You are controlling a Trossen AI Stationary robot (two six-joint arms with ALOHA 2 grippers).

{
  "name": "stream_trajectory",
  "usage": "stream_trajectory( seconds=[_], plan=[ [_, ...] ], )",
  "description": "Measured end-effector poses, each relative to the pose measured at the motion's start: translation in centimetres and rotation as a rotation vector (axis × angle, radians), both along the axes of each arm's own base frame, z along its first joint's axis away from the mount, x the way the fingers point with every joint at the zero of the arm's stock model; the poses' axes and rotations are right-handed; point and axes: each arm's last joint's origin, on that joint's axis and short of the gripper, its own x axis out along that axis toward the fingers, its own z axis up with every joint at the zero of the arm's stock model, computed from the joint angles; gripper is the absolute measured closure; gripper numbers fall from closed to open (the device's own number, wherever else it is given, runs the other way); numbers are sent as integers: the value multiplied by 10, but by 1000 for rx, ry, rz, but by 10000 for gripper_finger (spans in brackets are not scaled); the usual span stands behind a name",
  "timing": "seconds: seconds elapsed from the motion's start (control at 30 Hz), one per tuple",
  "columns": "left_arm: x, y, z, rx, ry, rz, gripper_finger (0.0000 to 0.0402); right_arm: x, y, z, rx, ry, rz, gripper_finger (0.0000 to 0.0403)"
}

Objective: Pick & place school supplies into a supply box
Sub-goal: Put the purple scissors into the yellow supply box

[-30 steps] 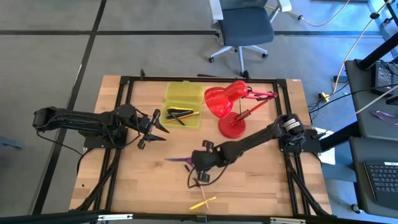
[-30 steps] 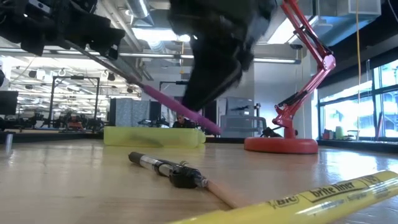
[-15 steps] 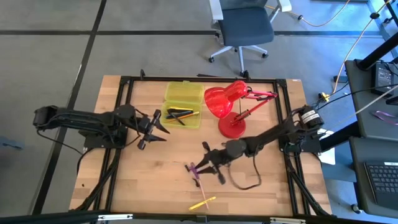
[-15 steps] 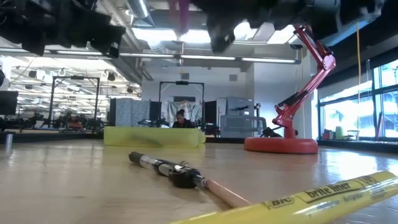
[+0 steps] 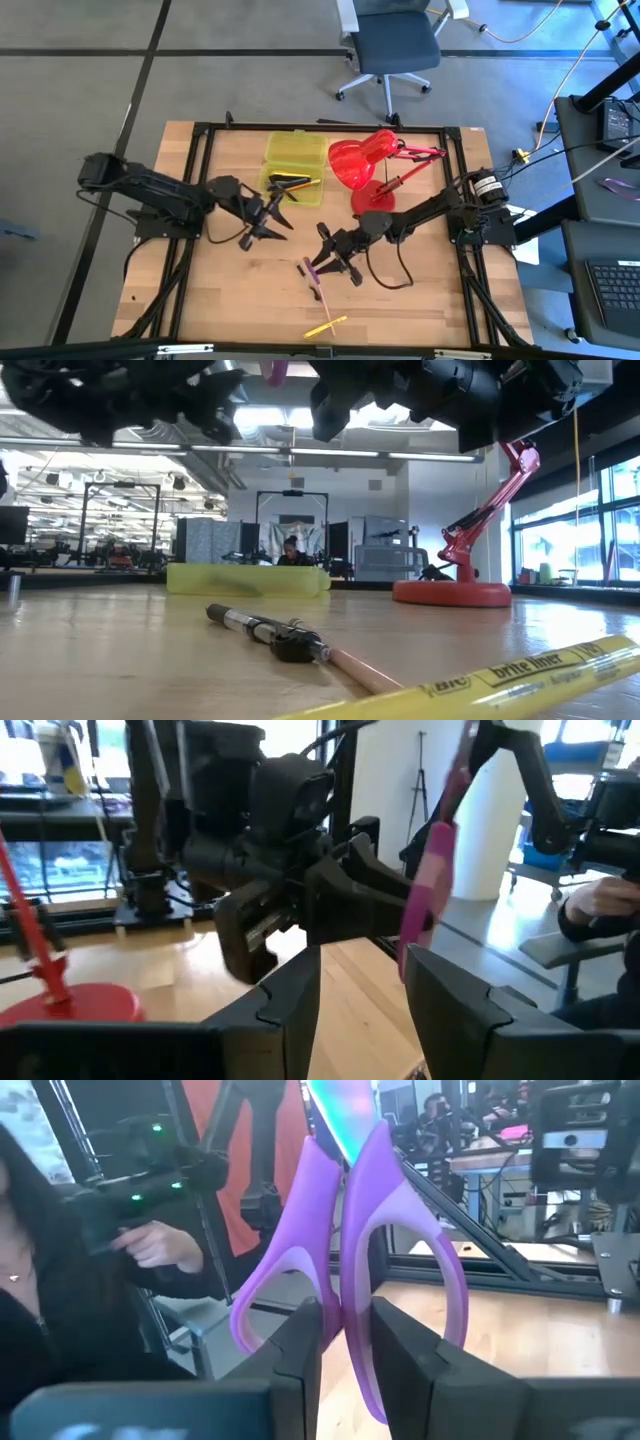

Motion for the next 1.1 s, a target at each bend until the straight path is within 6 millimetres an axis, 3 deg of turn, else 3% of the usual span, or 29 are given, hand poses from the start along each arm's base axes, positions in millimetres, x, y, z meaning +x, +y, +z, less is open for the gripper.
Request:
stream_trajectory(
  seconds=[0.23, 0.4, 0.83, 1.1],
  plan=[
    [42, -13, 4, 28, 22, -161, 267, 0, 0, 0, 0, 1, 0, 325],
    [58, -20, 8, 19, 20, -255, 272, 0, 0, 0, 1, 1, 1, 325],
    [77, -38, 13, 63, -19, -316, 283, 0, 0, 0, 2, 2, -1, 324],
    [77, -37, 13, 92, -39, -321, 354, 0, 0, 0, -1, 4, -13, 324]
  ],
)
